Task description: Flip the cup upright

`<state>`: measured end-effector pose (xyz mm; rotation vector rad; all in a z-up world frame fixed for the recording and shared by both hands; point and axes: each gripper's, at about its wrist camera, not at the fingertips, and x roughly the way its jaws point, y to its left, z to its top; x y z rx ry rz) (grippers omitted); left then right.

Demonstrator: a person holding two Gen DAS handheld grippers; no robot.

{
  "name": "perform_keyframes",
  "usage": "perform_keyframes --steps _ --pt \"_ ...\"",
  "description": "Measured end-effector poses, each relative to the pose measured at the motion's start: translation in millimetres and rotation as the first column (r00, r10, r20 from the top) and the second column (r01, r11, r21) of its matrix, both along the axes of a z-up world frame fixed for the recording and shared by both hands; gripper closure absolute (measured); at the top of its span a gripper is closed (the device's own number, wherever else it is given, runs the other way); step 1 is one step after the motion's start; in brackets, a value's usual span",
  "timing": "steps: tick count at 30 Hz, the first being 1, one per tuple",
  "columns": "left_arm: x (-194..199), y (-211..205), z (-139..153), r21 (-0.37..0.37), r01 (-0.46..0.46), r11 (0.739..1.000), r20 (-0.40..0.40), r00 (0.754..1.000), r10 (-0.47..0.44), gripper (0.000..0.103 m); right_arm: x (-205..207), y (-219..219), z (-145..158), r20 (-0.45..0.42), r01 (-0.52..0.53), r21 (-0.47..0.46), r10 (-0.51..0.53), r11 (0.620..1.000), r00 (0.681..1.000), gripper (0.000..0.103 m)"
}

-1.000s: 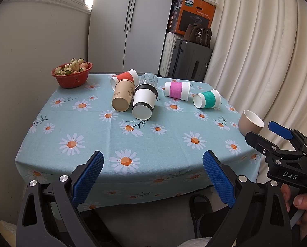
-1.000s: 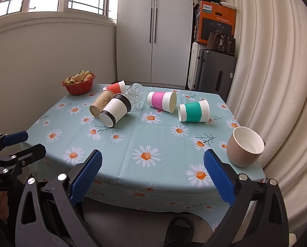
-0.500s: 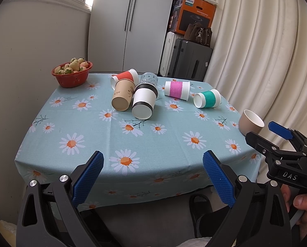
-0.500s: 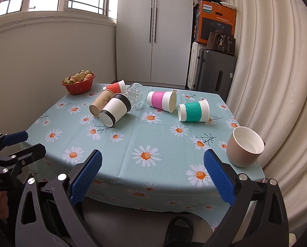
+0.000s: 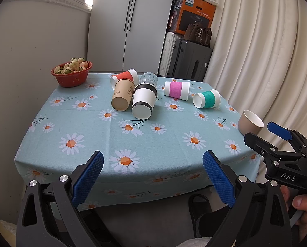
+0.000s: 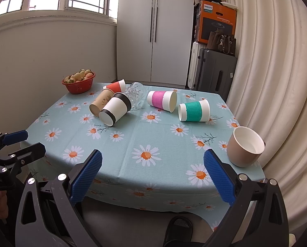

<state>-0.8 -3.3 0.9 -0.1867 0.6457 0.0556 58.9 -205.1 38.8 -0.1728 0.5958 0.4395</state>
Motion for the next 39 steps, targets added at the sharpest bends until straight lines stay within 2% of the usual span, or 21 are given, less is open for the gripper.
perform_keyframes --steps 13,17,20,25,32,36,39 --pt "2.1 0.2 -0.3 -0.01 -0.001 1.0 -0.007 1.0 0.001 0.008 5.1 -0.3 -7.3 -0.013 -0.001 0.006 0.001 1.0 1.0 0.005" --pt "9.4 8.7 0.1 -0.091 -0.003 0.996 -0.021 1.0 0.001 0.008 14.8 -4.8 2.6 -0.038 -0.008 0.039 0.01 0.999 0.999 0.005" --pt "18.5 17.3 0.7 -0.106 -0.011 0.994 -0.027 1.0 0.009 0.008 29.9 -5.2 13.5 -0.024 -0.018 0.039 0.019 0.999 1.0 0.005" --pt "43.7 33.4 11.9 -0.068 -0.016 0.998 -0.017 1.0 0.015 0.008 70.9 3.0 26.6 0.008 -0.054 -0.027 0.054 0.998 0.999 0.005" --pt "88.4 51.0 24.7 0.004 0.019 1.0 -0.024 1.0 -0.019 0.008 155.3 27.0 26.4 -0.129 -0.174 -0.106 0.16 0.979 0.979 0.005" --pt "126.3 55.2 26.1 0.045 0.116 0.992 -0.066 0.991 -0.113 0.008 200.5 40.6 17.0 -0.208 -0.203 -0.107 0.177 0.973 0.962 0.005" --pt "164.8 55.5 35.4 0.104 0.223 0.969 -0.084 0.973 -0.215 0.008 221.7 42.0 10.0 -0.24 -0.199 -0.09 0.173 0.976 0.955 0.005"
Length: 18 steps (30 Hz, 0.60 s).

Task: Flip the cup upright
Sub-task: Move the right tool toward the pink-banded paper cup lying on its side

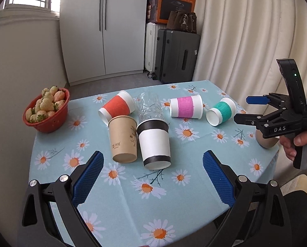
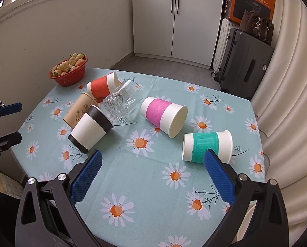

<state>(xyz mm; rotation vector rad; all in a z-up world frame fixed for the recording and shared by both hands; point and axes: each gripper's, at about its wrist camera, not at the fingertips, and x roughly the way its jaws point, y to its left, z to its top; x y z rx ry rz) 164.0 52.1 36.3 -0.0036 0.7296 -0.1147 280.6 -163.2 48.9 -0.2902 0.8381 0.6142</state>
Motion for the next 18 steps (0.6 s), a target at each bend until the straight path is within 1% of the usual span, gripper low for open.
perform_keyframes --steps 2,4,5,7,8,10,12,15,16,18 --pt "31.6 0.2 10.3 0.018 0.085 0.996 -0.013 0.996 -0.085 0.008 8.8 1.4 -4.6 -0.004 0.003 -0.007 -0.003 1.0 1.0 0.005" --pt "62.9 -4.3 19.7 0.036 0.167 0.985 -0.022 0.986 -0.166 0.008 14.9 1.6 -8.2 -0.005 0.004 -0.01 -0.004 1.0 1.0 0.005" --pt "78.2 -8.2 22.3 0.046 0.21 0.977 -0.034 0.977 -0.209 0.008 18.2 2.0 -10.2 -0.005 0.004 -0.01 -0.004 1.0 1.0 0.005" --pt "106.0 -19.8 25.1 0.094 0.293 0.951 -0.053 0.956 -0.289 0.008 24.0 2.2 -14.5 -0.009 -0.004 -0.024 0.003 1.0 1.0 0.005" --pt "117.9 -26.0 25.2 0.109 0.346 0.932 -0.062 0.938 -0.341 0.008 26.7 2.4 -16.2 -0.009 -0.008 -0.031 0.008 0.999 1.0 0.005" --pt "139.3 -37.8 20.4 0.133 0.454 0.881 -0.096 0.891 -0.444 0.008 32.7 2.1 -19.2 -0.016 -0.019 -0.038 0.018 0.999 1.0 0.005" --pt "156.5 -50.4 11.9 0.171 0.53 0.83 -0.139 0.847 -0.513 0.008 38.2 2.1 -20.5 -0.01 -0.029 -0.047 0.029 0.998 1.0 0.005" --pt "172.7 -69.2 -4.9 0.223 0.639 0.736 -0.19 0.77 -0.61 0.008 47.4 2.0 -22.3 -0.031 -0.067 -0.051 0.066 0.996 0.997 0.005" --pt "178.5 -74.4 -11.9 0.244 0.66 0.71 -0.212 0.751 -0.625 0.008 50.1 1.5 -22.5 -0.033 -0.076 -0.052 0.074 0.996 0.997 0.006" --pt "191.8 -82.7 -24.7 0.275 0.684 0.676 -0.255 0.73 -0.635 0.008 55.3 -0.4 -22.5 -0.041 -0.094 -0.052 0.092 0.994 0.995 0.006"
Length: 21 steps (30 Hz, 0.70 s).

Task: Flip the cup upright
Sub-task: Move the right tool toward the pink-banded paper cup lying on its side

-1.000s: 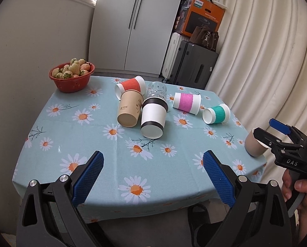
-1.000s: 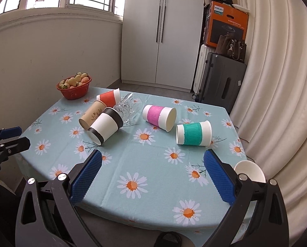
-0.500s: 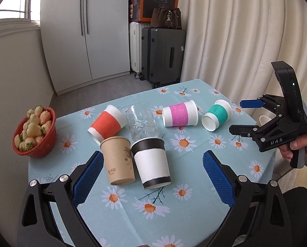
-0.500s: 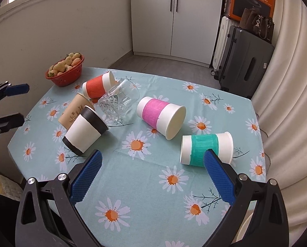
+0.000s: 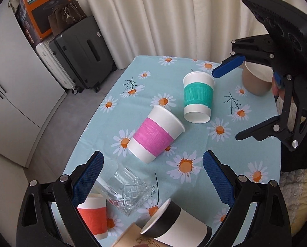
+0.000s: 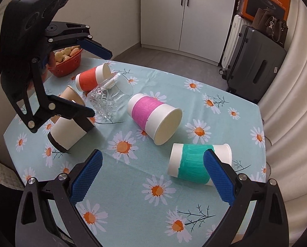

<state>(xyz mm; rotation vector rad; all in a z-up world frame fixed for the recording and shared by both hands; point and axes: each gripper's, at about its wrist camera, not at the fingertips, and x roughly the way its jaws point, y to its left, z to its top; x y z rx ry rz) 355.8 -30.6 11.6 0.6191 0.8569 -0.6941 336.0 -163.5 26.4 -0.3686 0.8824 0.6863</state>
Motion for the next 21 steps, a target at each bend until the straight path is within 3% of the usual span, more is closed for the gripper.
perform_keyframes --steps 8,11,14,21 --pt "49.7 -27.6 -30.6 0.097 0.116 0.989 -0.113 0.988 -0.105 0.01 14.6 -8.1 -5.3 -0.031 -0.045 0.007 0.045 0.999 0.999 0.006" --pt "59.0 -37.6 -44.6 0.166 0.164 0.972 -0.147 0.979 -0.14 0.022 17.4 -10.5 -5.9 -0.036 -0.054 0.023 0.054 0.998 0.998 0.006" --pt "63.1 -45.2 -59.0 0.231 0.206 0.951 -0.172 0.971 -0.169 0.022 19.9 -12.8 -6.5 -0.052 -0.056 0.047 0.058 0.997 0.997 0.006" --pt "76.0 -56.1 -73.1 0.246 0.252 0.936 -0.224 0.954 -0.198 0.022 20.6 -16.4 -8.3 -0.05 -0.064 0.061 0.068 0.996 0.996 0.006"
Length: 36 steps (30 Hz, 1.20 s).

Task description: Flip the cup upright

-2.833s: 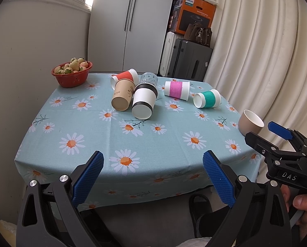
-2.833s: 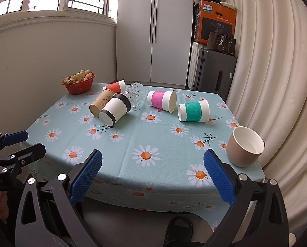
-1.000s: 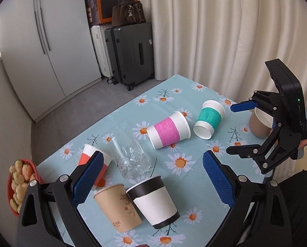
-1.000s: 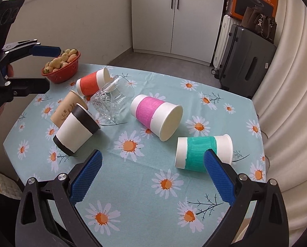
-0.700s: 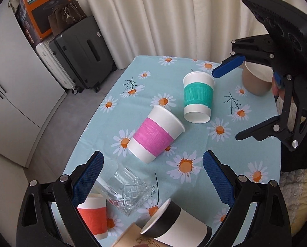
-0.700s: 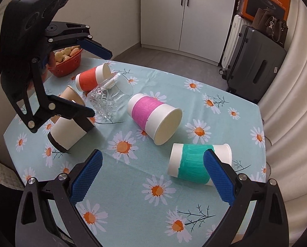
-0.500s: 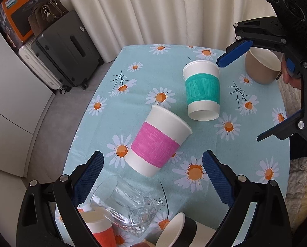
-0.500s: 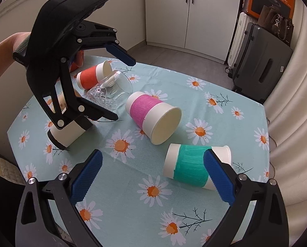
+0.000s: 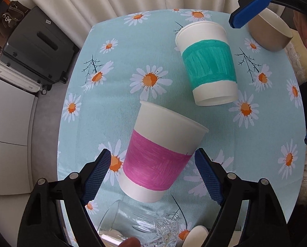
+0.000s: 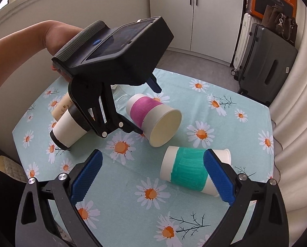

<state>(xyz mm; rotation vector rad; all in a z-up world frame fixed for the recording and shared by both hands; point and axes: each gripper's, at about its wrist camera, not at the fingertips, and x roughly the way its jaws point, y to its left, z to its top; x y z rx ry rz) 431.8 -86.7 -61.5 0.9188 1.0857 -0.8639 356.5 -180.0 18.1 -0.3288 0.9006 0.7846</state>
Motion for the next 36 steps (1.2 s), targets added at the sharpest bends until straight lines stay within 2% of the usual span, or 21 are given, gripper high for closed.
perform_keyframes --steps 2,3,5,7,11,20,22,24,26,30,32,33,34,36 --pt "1.3 -2.9 -3.8 0.006 0.008 1.0 -0.019 1.0 -0.008 0.024 1.5 -3.4 -2.0 -0.005 0.007 0.001 -0.007 1.0 1.0 0.006" --pt "3.2 -3.8 -6.7 0.017 0.007 1.0 -0.036 0.999 -0.006 0.031 1.6 -4.7 -2.3 -0.007 0.007 0.002 -0.007 1.0 1.0 0.006" --pt "4.2 -5.4 -10.1 0.03 -0.006 1.0 -0.047 0.999 0.007 0.035 0.8 -8.0 -0.6 -0.001 0.009 0.01 -0.009 1.0 1.0 0.006" --pt "4.4 -5.9 -9.3 0.018 -0.007 1.0 -0.079 0.997 0.008 0.036 -1.1 -11.1 2.3 0.0 0.011 0.027 -0.011 1.0 1.0 0.006" --pt "2.4 -6.4 -5.0 0.015 -0.008 1.0 -0.091 0.996 0.009 0.036 -3.4 -12.0 2.3 -0.019 0.012 0.041 -0.011 0.999 1.0 0.006" --pt "-13.4 11.6 39.8 -0.073 -0.138 0.988 -0.081 0.988 0.132 0.036 -28.2 -14.6 20.0 -0.037 0.005 0.087 -0.002 0.996 0.999 0.006" --pt "-23.8 22.3 53.4 -0.126 -0.19 0.974 -0.106 0.978 0.178 0.036 -36.9 -15.4 28.5 -0.037 0.004 0.101 0.0 0.995 0.999 0.006" --pt "-35.3 35.7 64.9 -0.194 -0.256 0.947 -0.135 0.963 0.233 0.036 -46.2 -15.2 37.8 -0.052 -0.002 0.124 0.009 0.992 0.999 0.006" --pt "-53.0 50.9 75.6 -0.261 -0.33 0.907 -0.164 0.941 0.295 0.036 -57.1 -13.7 47.8 -0.07 -0.013 0.144 0.023 0.989 0.997 0.006" --pt "-90.2 70.9 89.1 -0.398 -0.461 0.793 -0.193 0.887 0.418 0.036 -81.4 -9.9 66.4 -0.081 -0.042 0.158 0.055 0.987 0.995 0.006" --pt "-108.6 79.3 94.4 -0.468 -0.525 0.711 -0.243 0.85 0.468 0.036 -92.3 -10.0 73.8 -0.086 -0.058 0.171 0.073 0.984 0.994 0.006" --pt "-117.1 84.0 96.5 -0.491 -0.57 0.659 -0.259 0.818 0.514 0.036 -96.5 -10.5 76.1 -0.094 -0.059 0.175 0.076 0.983 0.993 0.006" --pt "-123.5 89.3 96.1 -0.509 -0.631 0.586 -0.3 0.768 0.566 0.036 -100.1 -11.6 77.9 -0.103 -0.056 0.18 0.076 0.982 0.992 0.006" --pt "-139.5 102.9 90.1 -0.518 -0.746 0.42 -0.379 0.64 0.669 0.036 -107.1 -14.4 79.9 -0.127 -0.055 0.196 0.081 0.979 0.989 0.006"
